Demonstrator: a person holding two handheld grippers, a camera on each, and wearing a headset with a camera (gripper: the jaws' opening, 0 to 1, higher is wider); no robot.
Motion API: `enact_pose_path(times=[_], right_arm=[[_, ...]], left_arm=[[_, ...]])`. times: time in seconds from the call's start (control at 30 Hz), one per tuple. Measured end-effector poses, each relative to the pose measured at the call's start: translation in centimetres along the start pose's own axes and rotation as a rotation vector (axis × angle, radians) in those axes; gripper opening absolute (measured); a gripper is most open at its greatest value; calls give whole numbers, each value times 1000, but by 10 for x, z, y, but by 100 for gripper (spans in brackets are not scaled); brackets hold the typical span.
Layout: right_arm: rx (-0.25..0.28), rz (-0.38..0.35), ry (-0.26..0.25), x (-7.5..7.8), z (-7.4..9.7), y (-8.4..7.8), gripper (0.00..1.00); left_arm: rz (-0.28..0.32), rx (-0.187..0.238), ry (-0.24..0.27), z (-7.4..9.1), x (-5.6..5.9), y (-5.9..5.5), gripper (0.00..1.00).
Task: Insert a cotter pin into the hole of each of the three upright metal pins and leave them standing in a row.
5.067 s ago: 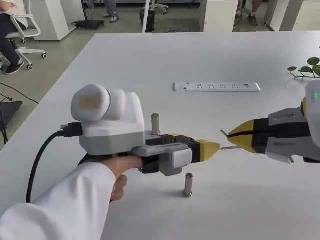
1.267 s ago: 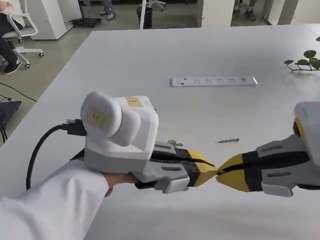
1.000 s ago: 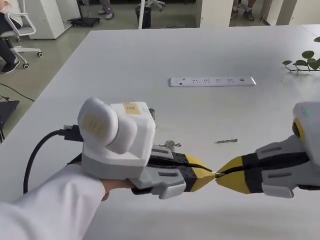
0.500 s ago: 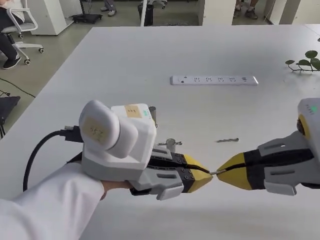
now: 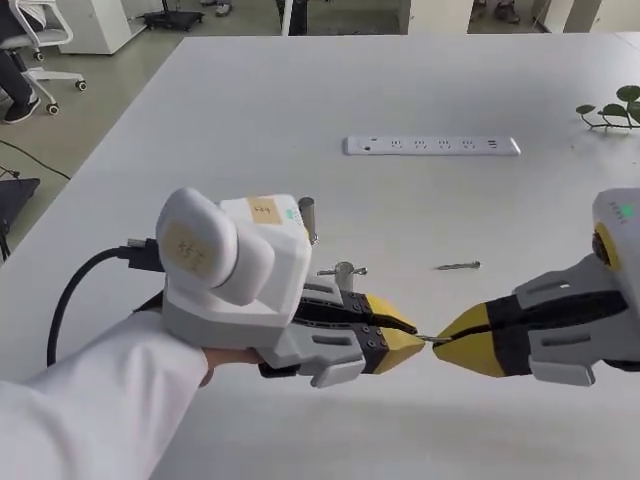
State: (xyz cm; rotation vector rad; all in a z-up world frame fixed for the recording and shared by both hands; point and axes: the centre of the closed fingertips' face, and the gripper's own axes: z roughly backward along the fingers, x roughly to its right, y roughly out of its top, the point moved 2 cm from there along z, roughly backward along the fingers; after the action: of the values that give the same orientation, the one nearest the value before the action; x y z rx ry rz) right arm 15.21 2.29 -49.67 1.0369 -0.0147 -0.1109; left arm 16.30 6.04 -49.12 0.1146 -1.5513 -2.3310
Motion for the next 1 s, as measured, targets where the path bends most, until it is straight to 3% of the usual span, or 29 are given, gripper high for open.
enact_pose_path(times=[0.23,0.47,0.63,0.77,1.0], right_arm=[[25,-21,-23,5,0,1,0],[10,-21,-50,13,0,-7,0],[-2,-29,-75,24,0,-13,0],[-24,-28,-99,33,-4,-20,0],[-44,-32,-96,41,-16,-31,0]], left_arm=[[4,17,24,1,-5,2,16],[4,24,104,6,-20,-4,34],[16,7,174,7,-32,-17,42],[87,7,239,3,-43,-32,42],[141,-10,269,-12,-48,-55,40]])
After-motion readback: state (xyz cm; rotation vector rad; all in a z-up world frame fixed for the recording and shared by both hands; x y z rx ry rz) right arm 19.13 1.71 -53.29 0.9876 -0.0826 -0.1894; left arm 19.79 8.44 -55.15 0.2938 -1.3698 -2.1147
